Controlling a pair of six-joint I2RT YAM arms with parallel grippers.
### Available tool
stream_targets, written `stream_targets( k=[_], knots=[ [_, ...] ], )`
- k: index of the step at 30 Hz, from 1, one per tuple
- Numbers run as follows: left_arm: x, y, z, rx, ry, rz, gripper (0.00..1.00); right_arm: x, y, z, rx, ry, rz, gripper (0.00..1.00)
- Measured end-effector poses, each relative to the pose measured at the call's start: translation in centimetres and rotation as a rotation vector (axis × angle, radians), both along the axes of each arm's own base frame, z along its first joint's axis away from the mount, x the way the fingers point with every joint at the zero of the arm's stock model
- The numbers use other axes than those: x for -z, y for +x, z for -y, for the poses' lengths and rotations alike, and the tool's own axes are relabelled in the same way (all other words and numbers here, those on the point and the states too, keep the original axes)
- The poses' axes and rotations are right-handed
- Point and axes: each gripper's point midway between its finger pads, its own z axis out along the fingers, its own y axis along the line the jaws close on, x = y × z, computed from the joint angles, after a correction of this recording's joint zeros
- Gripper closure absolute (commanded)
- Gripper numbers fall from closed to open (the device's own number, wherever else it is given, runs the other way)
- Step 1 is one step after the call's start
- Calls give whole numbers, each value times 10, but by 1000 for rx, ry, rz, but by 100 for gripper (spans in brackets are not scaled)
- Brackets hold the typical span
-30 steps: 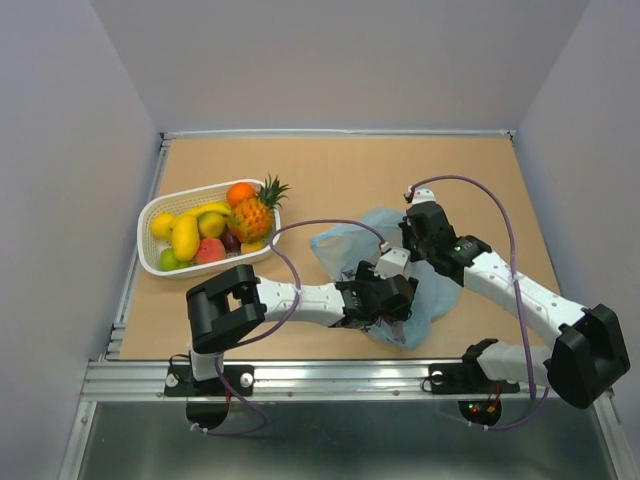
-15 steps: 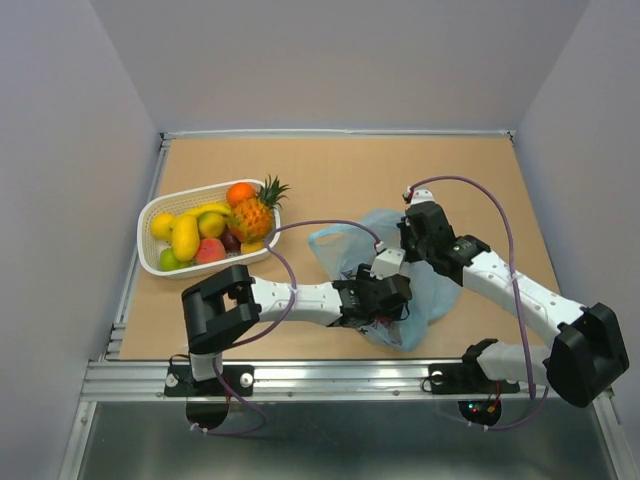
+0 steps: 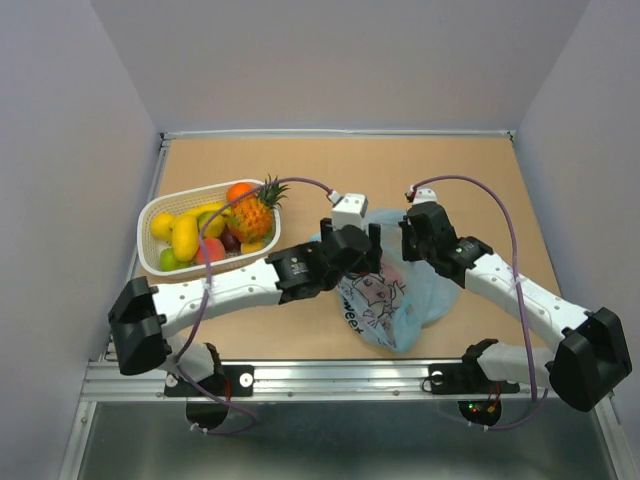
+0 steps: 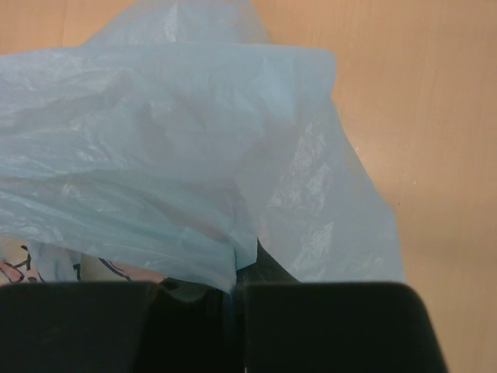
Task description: Untie the knot of the plastic bag and take out the fruit
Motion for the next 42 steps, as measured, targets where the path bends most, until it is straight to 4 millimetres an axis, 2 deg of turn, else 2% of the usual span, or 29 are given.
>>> stream_targets(
  k=[2, 5, 7, 9, 10, 12, 13, 14, 16, 19, 22, 29, 32, 34, 37, 38, 39, 41, 42],
  knots=[
    [-31, 17, -19, -43, -39, 29, 100, 0, 0, 1, 8, -1, 2, 96],
    [-80, 54, -59, -158, -98, 89, 100, 0, 1, 2, 17, -4, 4, 96],
    [-103, 78, -96, -252, -113, 129, 100, 0, 1, 3, 21, -7, 7, 96],
    [-121, 104, -149, -388, -108, 172, 100, -1, 2, 4, 23, -8, 9, 95],
    [-123, 109, -164, -420, -94, 179, 100, -1, 1, 4, 23, -8, 11, 96],
    [-128, 126, -226, -573, -53, 199, 100, -3, 1, 4, 24, -5, 15, 96],
    [-128, 130, -250, -628, -32, 208, 100, -4, 1, 4, 24, -4, 18, 96],
    [-124, 133, -280, -699, -3, 210, 100, -5, 1, 4, 25, -2, 21, 96],
    [-115, 134, -324, -803, 41, 201, 98, -7, 1, 4, 24, 2, 27, 95],
    [-90, 133, -373, -910, 122, 157, 97, -9, 1, 4, 23, 6, 30, 95],
    [-61, 131, -412, -990, 208, 87, 97, -9, 1, 4, 22, 8, 32, 95],
    [-26, 121, -487, -1177, 257, -4, 96, -9, -1, 1, 8, 20, 27, 95],
    [-9, 114, -516, -1243, 246, -51, 92, -9, -2, -2, -8, 32, 19, 95],
    [-1, 110, -528, -1272, 240, -68, 89, -8, -3, -4, -17, 39, 14, 95],
    [6, 109, -530, -1271, 229, -83, 80, -7, -4, -6, -25, 41, 6, 95],
    [7, 110, -530, -1266, 225, -84, 75, -6, -4, -6, -25, 40, 3, 95],
    [8, 112, -529, -1262, 221, -86, 60, -5, -4, -6, -25, 39, 2, 95],
    [12, 115, -528, -1251, 215, -94, 44, -5, -4, -6, -25, 40, 2, 95],
    [14, 116, -527, -1244, 212, -97, 29, -5, -4, -6, -25, 40, 3, 95]
  ],
)
